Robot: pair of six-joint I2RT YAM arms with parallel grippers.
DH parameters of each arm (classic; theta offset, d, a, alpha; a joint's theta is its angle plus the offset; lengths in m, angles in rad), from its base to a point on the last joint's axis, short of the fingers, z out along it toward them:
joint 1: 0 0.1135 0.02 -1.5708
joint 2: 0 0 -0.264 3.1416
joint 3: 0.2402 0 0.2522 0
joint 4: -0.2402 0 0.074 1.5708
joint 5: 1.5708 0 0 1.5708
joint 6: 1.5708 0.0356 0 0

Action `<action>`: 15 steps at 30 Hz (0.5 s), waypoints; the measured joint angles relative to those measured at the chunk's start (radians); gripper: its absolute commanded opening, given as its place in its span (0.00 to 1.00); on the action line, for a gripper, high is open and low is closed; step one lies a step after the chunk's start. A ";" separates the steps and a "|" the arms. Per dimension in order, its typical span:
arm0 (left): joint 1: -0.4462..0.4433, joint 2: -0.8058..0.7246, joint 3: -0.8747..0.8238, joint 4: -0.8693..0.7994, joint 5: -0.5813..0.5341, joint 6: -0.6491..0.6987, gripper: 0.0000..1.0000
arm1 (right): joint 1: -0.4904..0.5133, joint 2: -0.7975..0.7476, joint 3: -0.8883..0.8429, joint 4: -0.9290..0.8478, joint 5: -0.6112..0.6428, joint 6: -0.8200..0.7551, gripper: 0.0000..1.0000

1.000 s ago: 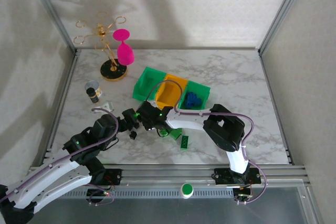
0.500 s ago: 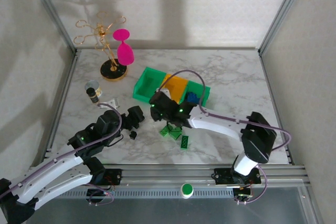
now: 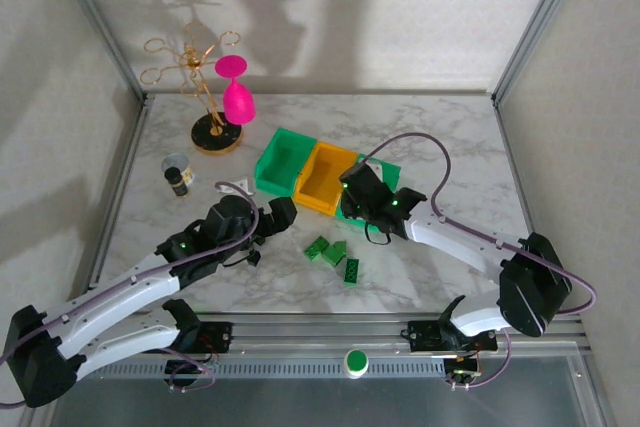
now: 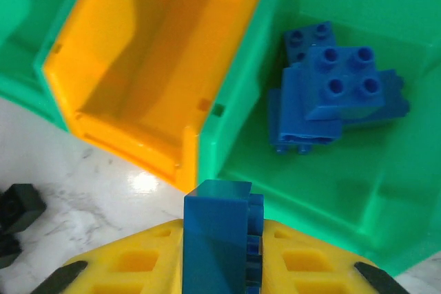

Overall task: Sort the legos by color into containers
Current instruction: Place the lego in the container.

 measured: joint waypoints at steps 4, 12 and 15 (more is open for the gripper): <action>0.000 0.024 0.002 0.023 0.011 0.004 1.00 | -0.033 0.016 -0.004 0.013 -0.005 -0.017 0.27; -0.002 0.037 0.008 0.029 0.014 0.008 1.00 | -0.114 0.098 -0.003 0.045 -0.010 -0.068 0.26; -0.002 0.037 0.008 0.029 0.014 0.012 1.00 | -0.149 0.127 0.005 0.060 -0.011 -0.090 0.26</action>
